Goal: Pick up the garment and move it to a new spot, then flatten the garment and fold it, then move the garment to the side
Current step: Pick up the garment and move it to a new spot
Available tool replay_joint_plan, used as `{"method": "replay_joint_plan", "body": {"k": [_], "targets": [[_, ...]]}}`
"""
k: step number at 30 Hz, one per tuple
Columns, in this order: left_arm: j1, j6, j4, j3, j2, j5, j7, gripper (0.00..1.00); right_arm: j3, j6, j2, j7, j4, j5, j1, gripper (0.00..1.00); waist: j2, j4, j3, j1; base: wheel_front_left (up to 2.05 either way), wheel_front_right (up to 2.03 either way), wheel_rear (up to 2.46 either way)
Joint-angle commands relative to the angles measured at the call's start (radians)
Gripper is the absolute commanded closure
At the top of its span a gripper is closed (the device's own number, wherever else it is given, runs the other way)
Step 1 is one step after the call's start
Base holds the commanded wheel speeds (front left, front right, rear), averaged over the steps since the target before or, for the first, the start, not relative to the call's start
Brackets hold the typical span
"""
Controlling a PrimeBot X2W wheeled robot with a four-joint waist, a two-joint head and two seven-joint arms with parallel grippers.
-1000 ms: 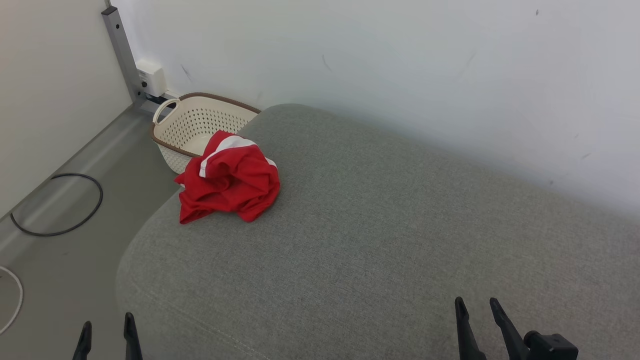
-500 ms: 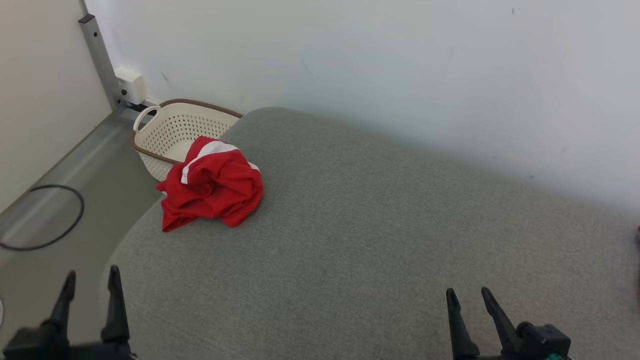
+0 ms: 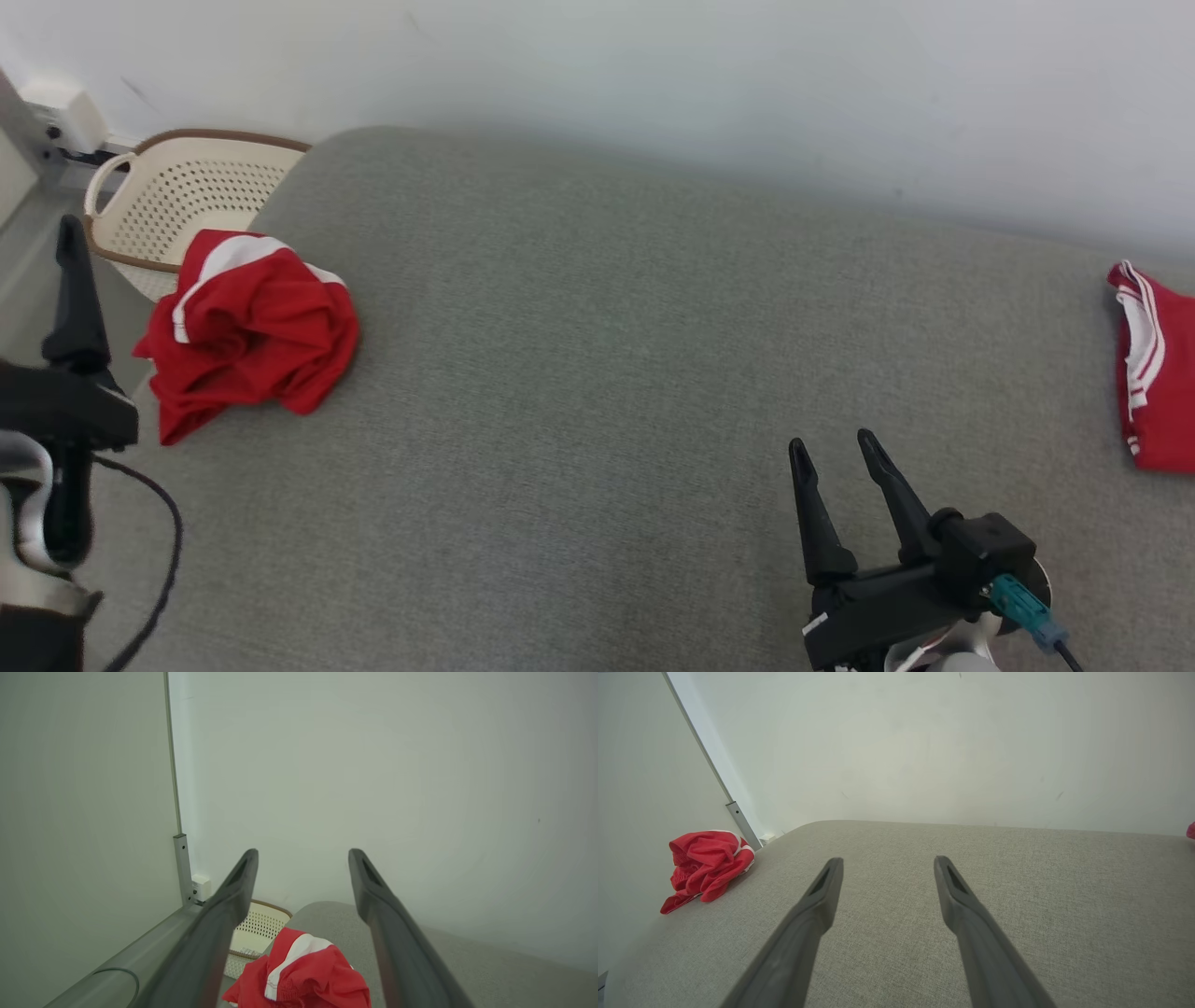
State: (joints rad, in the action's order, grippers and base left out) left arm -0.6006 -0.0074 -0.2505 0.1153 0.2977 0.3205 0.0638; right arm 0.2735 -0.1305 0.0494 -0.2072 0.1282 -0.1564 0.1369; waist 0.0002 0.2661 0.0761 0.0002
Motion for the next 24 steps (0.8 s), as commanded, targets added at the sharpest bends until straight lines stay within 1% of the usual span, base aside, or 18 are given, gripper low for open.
{"method": "replay_joint_plan", "body": {"k": [1,4,6,8,9,10,17,23,24], "targets": [[-0.036,-0.006,-0.028,0.0,0.018,0.004,-0.015,0.0,0.01,0.0,0.001,-0.005,-0.003,0.0,0.02,0.0,-0.0002,-0.098,0.095,-0.0002,0.0,0.0,0.0],[-0.114,-0.015,-0.104,0.002,0.048,0.014,-0.052,0.0,0.03,0.0,0.002,-0.013,-0.002,-0.005,0.039,0.0,-0.0002,-0.127,0.118,-0.0002,0.0,0.0,0.0],[-0.164,-0.009,-0.152,-0.001,0.07,0.005,-0.067,0.0,0.036,0.0,0.002,-0.015,0.003,-0.006,0.048,0.0,-0.0002,-0.145,0.128,-0.0002,0.0,0.0,0.0],[-0.203,-0.017,-0.198,-0.004,0.078,0.013,-0.086,0.0,0.039,0.0,0.001,-0.02,0.004,-0.008,0.057,0.0,-0.0002,-0.162,0.135,-0.0002,0.0,0.0,0.0],[-0.203,-0.017,-0.198,-0.004,0.078,0.013,-0.086,0.0,0.039,0.0,0.001,-0.02,0.004,-0.008,0.057,0.0,-0.0002,-0.162,0.135,-0.0002,0.0,0.0,0.0],[-0.223,-0.02,-0.224,-0.009,0.092,0.007,-0.094,0.0,0.039,0.0,0.001,-0.022,0.005,-0.009,0.061,0.0,-0.0002,-0.168,0.138,-0.0002,0.0,0.0,0.0],[-0.328,-0.036,-0.408,-0.012,0.143,0.024,-0.167,0.0,0.048,0.0,0.001,-0.031,0.015,-0.012,0.081,0.0,-0.0002,-0.213,0.157,-0.0002,0.0,0.0,0.0],[-0.372,-0.049,-0.569,-0.025,0.184,0.025,-0.235,0.0,0.048,0.0,0.001,-0.033,0.023,-0.004,0.089,0.0,-0.0002,-0.247,0.172,-0.0002,0.0,0.0,0.0],[-0.376,-0.049,-0.591,-0.037,0.197,0.009,-0.247,0.0,0.046,0.0,0.001,-0.034,0.023,-0.002,0.091,0.0,-0.0002,-0.252,0.175,-0.0002,0.0,0.0,0.0]]}}
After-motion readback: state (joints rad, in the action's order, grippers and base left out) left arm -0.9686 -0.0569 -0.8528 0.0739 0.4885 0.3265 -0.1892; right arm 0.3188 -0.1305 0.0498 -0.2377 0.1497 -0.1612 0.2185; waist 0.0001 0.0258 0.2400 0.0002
